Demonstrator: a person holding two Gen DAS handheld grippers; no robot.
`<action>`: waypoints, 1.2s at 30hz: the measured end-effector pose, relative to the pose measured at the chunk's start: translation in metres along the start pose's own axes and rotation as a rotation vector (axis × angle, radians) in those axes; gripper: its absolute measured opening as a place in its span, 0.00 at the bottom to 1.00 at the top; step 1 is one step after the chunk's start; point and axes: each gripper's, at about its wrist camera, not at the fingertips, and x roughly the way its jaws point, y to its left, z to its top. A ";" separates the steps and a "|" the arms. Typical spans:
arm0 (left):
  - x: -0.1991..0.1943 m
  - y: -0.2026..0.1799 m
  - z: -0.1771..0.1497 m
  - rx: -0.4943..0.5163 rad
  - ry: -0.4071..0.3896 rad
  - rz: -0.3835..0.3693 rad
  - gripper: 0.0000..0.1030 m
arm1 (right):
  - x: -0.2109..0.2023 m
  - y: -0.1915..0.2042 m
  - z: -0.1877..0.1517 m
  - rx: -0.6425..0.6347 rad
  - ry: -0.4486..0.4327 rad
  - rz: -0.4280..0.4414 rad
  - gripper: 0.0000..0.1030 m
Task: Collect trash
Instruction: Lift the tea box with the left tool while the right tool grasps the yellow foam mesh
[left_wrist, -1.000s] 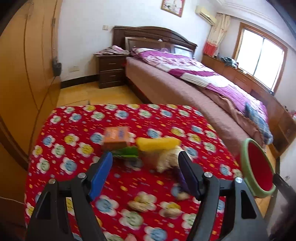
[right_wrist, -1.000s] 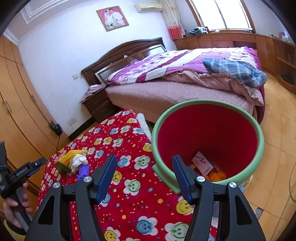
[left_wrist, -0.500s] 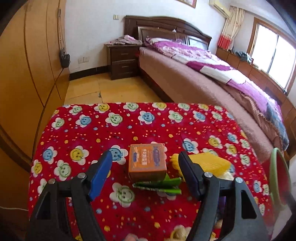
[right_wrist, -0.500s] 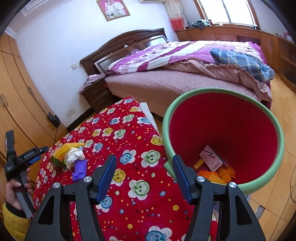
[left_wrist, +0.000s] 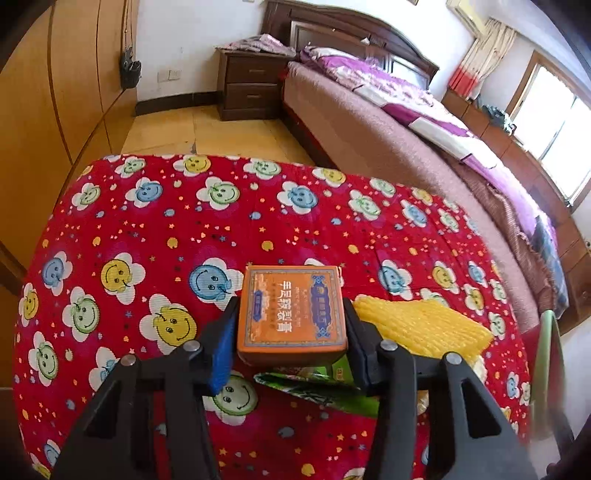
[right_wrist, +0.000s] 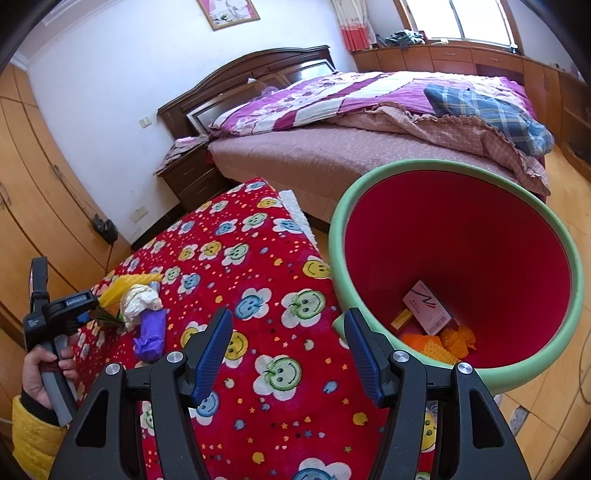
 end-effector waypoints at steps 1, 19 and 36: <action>-0.005 0.001 -0.002 0.006 -0.010 -0.006 0.50 | -0.001 0.002 0.000 -0.006 -0.001 0.003 0.62; -0.069 0.067 -0.036 -0.055 -0.121 0.098 0.50 | 0.020 0.101 0.012 -0.199 0.059 0.140 0.62; -0.038 0.077 -0.043 -0.085 -0.133 0.048 0.50 | 0.129 0.201 0.054 -0.221 0.258 0.223 0.63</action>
